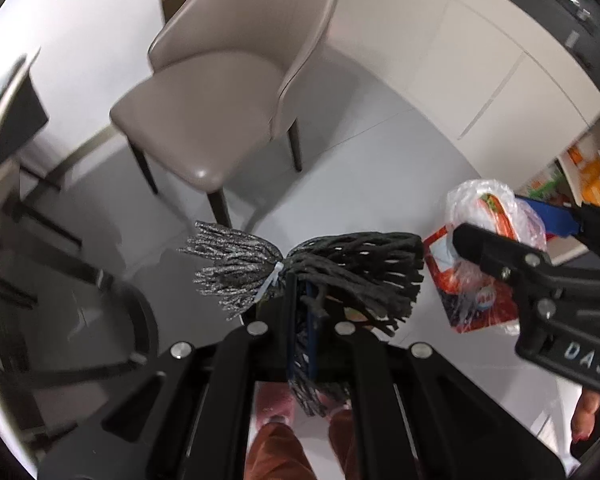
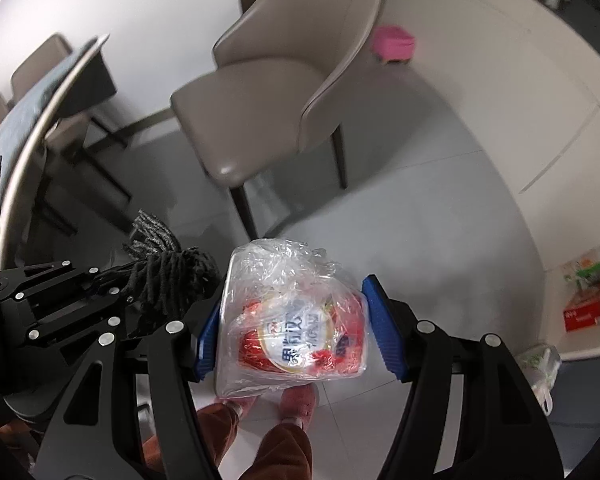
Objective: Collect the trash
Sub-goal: 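Carry the mop head and wrapped cup over the metal bin, then open both tools to drop the mop head and cup into the bin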
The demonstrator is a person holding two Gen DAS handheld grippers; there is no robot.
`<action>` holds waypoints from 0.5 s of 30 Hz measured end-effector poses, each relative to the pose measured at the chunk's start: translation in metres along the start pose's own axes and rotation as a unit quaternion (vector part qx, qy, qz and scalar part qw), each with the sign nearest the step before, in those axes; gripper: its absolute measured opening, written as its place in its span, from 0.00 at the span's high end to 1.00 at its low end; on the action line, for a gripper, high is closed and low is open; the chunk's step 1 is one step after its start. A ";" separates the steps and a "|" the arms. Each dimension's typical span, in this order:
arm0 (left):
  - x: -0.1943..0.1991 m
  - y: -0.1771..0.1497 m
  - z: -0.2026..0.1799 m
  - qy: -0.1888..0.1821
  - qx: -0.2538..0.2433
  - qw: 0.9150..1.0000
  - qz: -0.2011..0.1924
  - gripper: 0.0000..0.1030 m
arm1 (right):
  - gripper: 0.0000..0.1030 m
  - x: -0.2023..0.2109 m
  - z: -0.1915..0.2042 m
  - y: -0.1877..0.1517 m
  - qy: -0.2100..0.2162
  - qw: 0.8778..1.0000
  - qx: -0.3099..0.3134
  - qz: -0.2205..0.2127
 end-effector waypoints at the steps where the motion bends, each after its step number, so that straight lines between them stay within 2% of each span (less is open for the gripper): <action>1: -0.011 -0.005 0.000 0.006 0.008 1.000 0.003 0.95 | 0.40 -0.010 -0.001 -0.002 0.007 1.000 0.009 0.003; 7: -0.090 -0.032 0.005 0.016 0.044 0.999 0.028 0.95 | 0.40 -0.077 -0.010 -0.017 0.025 0.998 0.047 0.023; 13: -0.173 -0.057 0.007 0.015 0.044 0.998 0.047 0.95 | 0.40 -0.144 -0.018 -0.043 0.033 0.997 0.055 0.045; 15: -0.195 -0.063 0.010 0.023 0.039 0.998 0.046 0.92 | 0.40 -0.162 -0.018 -0.051 0.036 0.996 0.057 0.053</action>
Point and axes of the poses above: each gripper's, at about its wrist camera, not at the fingertips, and x roughly against the way its jaws point, z to its left, y to its top, the point moved 8 cm from there along -x, roughly the way its jaws point, and after that the axes turned 6 degrees about x, right-handed, at the moved point
